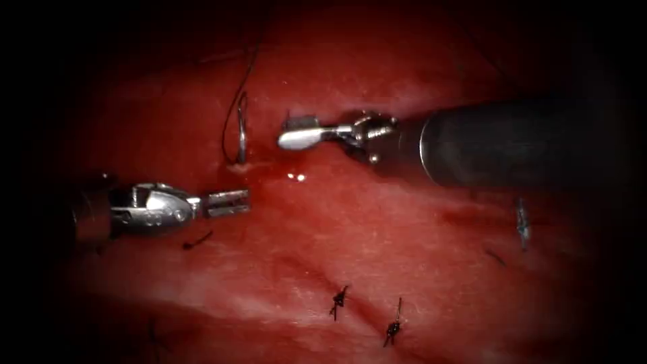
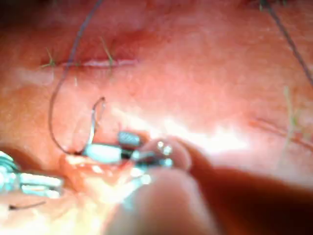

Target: Wound Closure

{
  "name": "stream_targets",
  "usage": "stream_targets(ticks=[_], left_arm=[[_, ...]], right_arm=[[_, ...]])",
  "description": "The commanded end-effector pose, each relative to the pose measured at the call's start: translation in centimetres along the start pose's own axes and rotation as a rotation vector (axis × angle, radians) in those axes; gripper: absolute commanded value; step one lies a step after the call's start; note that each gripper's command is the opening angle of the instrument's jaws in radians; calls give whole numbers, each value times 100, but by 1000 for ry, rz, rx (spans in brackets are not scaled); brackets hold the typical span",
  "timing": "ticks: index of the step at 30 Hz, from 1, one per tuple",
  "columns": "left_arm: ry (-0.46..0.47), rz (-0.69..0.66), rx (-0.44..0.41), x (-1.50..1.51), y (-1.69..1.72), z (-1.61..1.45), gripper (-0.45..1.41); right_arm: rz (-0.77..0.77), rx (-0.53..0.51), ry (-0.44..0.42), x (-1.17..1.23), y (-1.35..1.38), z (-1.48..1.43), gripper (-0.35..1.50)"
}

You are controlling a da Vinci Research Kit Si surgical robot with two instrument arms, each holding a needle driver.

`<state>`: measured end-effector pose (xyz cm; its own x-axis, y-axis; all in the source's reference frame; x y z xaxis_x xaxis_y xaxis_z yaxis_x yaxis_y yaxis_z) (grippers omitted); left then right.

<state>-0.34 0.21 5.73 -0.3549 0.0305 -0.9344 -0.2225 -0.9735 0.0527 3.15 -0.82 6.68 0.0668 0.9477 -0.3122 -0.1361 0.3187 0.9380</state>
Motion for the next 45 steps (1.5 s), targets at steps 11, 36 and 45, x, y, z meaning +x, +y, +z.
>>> stream_targets(ticks=[11, 36, 45], left_arm=[[120, -410, -144, 2, -3, -1, -45], [180, -617, -264, 41, 0, -22, -45], [189, -613, -282, 71, 23, -36, -45]], right_arm=[[-665, -11, -165, -34, -5, 9, -35], [-697, 140, -186, -57, -52, 32, -35], [-706, 81, -203, -69, -13, 58, -35]])
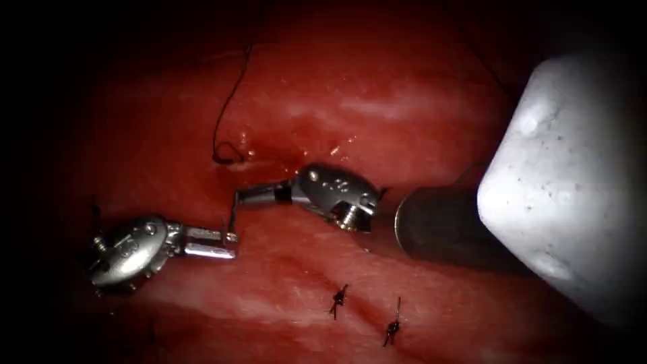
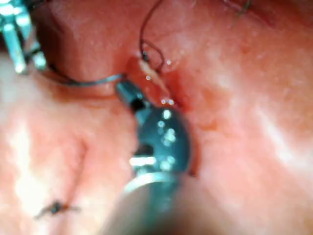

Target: Wound Closure

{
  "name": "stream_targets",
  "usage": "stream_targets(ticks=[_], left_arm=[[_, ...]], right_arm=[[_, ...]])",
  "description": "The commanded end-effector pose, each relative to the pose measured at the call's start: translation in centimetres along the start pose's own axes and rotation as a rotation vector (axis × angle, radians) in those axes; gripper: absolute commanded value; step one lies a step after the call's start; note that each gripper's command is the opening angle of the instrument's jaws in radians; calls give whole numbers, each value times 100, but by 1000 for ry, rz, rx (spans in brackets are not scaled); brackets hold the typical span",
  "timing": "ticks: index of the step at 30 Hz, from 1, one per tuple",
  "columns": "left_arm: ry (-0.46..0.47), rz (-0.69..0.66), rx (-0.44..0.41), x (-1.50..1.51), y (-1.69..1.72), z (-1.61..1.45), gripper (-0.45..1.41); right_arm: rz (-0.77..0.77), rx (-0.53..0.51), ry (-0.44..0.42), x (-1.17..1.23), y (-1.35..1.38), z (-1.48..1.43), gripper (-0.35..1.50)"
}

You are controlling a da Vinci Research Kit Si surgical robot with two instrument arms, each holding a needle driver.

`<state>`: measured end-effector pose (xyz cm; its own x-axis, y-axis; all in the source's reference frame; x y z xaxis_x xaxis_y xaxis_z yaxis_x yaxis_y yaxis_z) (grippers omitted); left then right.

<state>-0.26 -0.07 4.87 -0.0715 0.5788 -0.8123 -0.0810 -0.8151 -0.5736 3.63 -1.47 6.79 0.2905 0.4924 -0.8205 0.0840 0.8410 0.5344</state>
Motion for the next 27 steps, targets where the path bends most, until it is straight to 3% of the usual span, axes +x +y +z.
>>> stream_targets(ticks=[1, 13, 20, 23, 24, 25, 26, 27], left_arm=[[1, 1, -5, -4, 3, 6, -45], [11, 57, -32, 48, 73, 1, -45], [22, 120, -44, 87, 118, -23, -45], [33, 143, -31, 104, 135, -37, -45], [35, 148, -29, 108, 140, -41, -45], [35, 148, -29, 108, 140, -41, -45], [37, 158, -29, 115, 147, -47, -45], [35, 168, -24, 118, 150, -49, -45]], right_arm=[[2, -5, -4, -8, 1, 9, -35], [-1, -27, -17, -15, 6, 7, -35], [-3, -33, -18, -19, 9, 7, -35], [5, -35, -20, -25, 12, 8, -11], [3, -36, -21, -27, 13, 9, 5], [3, -36, -21, -27, 13, 9, 5], [6, -36, -24, -31, 14, 10, 39], [6, -35, -24, -31, 13, 9, 59]])
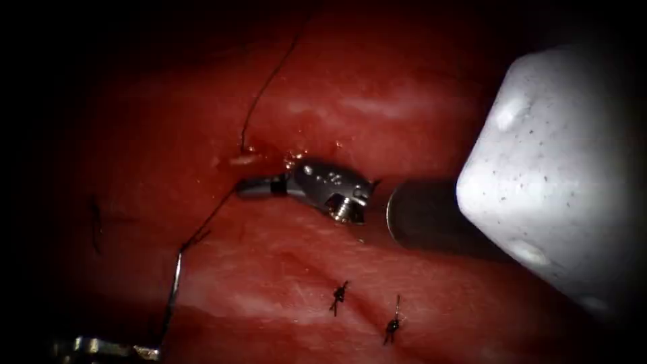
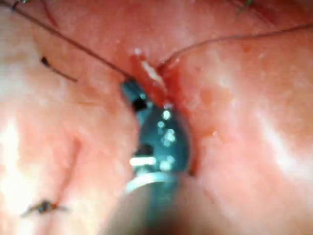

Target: Wound Closure

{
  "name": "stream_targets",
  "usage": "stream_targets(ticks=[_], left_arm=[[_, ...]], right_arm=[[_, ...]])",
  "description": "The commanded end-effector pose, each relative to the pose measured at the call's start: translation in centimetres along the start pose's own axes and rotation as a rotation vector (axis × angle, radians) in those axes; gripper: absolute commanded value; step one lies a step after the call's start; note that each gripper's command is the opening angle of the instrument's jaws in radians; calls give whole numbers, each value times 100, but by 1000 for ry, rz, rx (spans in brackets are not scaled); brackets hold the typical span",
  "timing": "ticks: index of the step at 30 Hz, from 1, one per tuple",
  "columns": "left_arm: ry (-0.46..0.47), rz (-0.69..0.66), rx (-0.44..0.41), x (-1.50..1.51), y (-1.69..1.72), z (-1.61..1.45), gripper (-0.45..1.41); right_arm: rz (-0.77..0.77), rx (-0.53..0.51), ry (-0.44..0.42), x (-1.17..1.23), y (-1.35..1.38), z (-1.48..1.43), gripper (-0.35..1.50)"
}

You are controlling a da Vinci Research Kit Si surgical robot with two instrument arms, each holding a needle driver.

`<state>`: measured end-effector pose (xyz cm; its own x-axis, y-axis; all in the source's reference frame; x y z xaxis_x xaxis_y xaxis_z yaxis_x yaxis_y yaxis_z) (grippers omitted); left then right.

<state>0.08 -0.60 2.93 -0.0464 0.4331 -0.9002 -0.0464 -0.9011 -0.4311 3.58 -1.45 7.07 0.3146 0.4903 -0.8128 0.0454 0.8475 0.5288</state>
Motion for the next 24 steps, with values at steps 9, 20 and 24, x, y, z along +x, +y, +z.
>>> stream_targets(ticks=[9, 20, 24], left_arm=[[-16, 39, 43, -2, -7, -5, -45], [-28, 57, 62, -5, -7, -13, -45], [-29, 63, 64, -5, -7, -13, -45]], right_arm=[[25, 6, 7, 31, -11, -14, 59], [-29, -30, 18, 57, -5, -19, -35], [-35, -56, 12, 43, 8, -9, -35]])
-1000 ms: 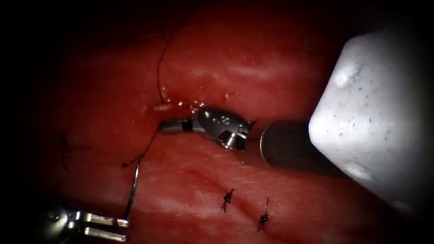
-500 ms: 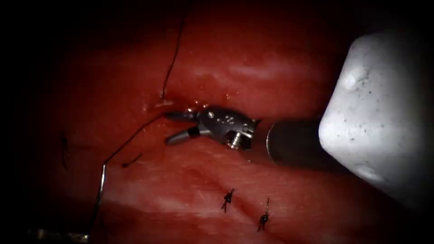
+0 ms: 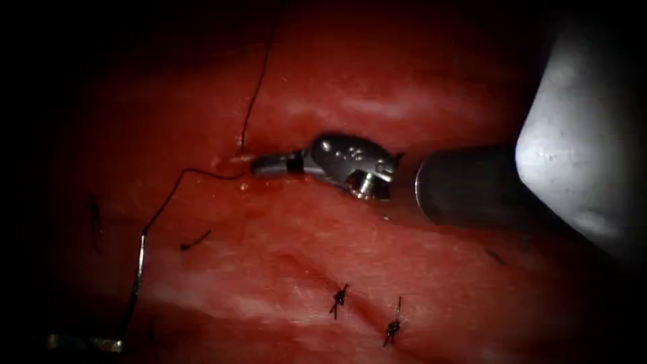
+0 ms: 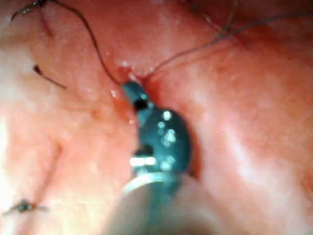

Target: Wound Closure

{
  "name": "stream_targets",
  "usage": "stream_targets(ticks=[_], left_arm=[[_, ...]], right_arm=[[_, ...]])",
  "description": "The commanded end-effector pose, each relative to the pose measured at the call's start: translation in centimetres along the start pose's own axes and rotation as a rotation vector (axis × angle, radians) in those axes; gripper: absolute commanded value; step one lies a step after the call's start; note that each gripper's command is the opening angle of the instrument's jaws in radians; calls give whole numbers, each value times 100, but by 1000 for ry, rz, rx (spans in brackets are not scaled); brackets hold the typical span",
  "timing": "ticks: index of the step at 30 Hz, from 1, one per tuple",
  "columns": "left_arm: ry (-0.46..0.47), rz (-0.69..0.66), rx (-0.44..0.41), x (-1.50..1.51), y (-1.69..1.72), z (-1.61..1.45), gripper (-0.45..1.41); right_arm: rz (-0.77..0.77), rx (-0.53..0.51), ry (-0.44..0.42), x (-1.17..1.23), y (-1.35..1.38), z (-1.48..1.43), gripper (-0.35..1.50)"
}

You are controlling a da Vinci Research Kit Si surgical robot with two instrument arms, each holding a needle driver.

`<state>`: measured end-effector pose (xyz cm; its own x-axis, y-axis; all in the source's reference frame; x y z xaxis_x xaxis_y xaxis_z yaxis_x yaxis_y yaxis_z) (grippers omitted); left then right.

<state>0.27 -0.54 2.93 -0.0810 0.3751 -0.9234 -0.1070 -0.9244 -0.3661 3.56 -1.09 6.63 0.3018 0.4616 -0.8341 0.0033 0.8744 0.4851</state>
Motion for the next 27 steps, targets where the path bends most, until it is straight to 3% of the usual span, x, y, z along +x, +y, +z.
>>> stream_targets(ticks=[1, 7, 21, 27], left_arm=[[1, -2, -1, -7, 1, 6, -45], [0, 8, 2, -9, 4, 8, -45], [4, 12, 7, -7, 4, 7, -45], [4, 29, 26, -9, -7, 6, -45]], right_arm=[[1, -4, -2, -13, 3, 10, -35], [1, -39, -7, -22, 12, 12, -35], [-31, -43, -38, -51, -1, 33, -35], [-17, -38, -31, -38, -1, 18, -35]])
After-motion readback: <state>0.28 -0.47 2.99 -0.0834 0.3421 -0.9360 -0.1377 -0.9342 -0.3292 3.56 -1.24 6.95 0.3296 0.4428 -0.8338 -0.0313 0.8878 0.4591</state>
